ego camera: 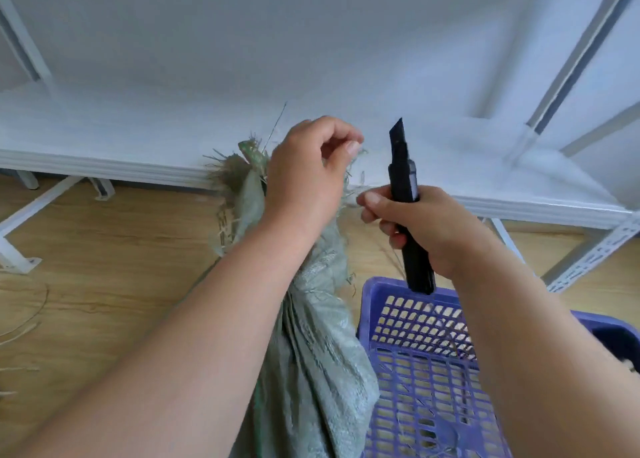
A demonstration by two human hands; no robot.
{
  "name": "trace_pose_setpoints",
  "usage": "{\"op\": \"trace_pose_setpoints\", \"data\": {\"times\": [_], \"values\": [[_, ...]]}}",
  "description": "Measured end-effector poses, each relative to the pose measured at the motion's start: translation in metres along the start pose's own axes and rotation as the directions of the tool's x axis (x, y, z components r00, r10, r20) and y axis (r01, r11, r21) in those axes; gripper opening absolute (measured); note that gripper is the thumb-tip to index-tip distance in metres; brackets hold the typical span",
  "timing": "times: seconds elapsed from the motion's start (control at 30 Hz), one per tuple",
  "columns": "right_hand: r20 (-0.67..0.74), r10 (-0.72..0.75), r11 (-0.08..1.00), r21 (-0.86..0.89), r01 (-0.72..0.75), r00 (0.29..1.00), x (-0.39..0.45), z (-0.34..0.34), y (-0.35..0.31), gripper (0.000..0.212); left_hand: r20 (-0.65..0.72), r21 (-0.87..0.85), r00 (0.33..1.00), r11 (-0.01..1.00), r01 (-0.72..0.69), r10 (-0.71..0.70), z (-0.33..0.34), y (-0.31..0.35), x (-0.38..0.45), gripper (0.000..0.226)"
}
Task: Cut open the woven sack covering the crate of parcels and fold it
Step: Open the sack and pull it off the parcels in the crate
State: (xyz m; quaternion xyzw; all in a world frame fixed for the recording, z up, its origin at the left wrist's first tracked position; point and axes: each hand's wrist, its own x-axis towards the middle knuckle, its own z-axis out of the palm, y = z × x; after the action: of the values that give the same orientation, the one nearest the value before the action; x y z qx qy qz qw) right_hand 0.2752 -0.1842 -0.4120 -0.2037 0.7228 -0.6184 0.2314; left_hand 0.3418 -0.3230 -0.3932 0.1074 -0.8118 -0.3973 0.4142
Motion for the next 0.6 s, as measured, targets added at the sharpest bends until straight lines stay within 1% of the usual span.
{"op": "trace_pose_setpoints", "data": {"times": [0.03,0.07,0.13,0.17,0.27,0.37,0.5,0.53,0.6], "values": [[-0.063,0.025,0.999,0.024,-0.024,0.998,0.004,-0.013,0.001,0.008,0.027,0.006,1.000,1.000,-0.015,0.015,0.010,0.004,0.004,0.012],[-0.159,0.059,0.997,0.056,-0.050,0.985,0.008,-0.026,0.004,0.007,0.054,0.013,0.998,1.000,-0.020,0.020,0.018,0.007,0.007,0.017],[-0.356,0.118,0.992,0.090,-0.092,0.927,0.021,-0.049,0.014,0.007,0.108,0.042,0.994,0.999,0.011,-0.016,0.030,0.008,0.009,0.026],[-0.408,0.137,0.990,0.074,-0.117,0.902,0.028,-0.058,0.020,0.007,0.131,0.065,0.990,0.997,0.041,-0.049,0.034,0.006,0.009,0.027],[-0.422,0.178,0.976,-0.041,-0.215,0.889,0.054,-0.068,0.037,0.005,0.189,0.157,0.971,0.981,0.114,-0.143,0.039,-0.002,0.004,0.023],[-0.438,0.189,0.968,-0.067,-0.242,0.879,0.083,-0.066,0.043,0.008,0.217,0.196,0.955,0.967,0.162,-0.204,0.039,-0.005,0.000,0.020],[-0.492,0.207,0.964,-0.043,-0.261,0.846,0.119,-0.068,0.033,0.017,0.223,0.216,0.946,0.958,0.187,-0.235,0.036,-0.005,0.002,0.019],[-0.473,0.214,0.968,-0.012,-0.250,0.855,0.127,-0.071,0.028,0.016,0.225,0.221,0.945,0.957,0.187,-0.236,0.035,-0.005,0.002,0.019],[-0.378,0.234,0.972,0.097,-0.213,0.896,0.138,-0.076,0.019,0.016,0.226,0.233,0.945,0.955,0.182,-0.235,0.031,-0.005,0.002,0.019]]}}
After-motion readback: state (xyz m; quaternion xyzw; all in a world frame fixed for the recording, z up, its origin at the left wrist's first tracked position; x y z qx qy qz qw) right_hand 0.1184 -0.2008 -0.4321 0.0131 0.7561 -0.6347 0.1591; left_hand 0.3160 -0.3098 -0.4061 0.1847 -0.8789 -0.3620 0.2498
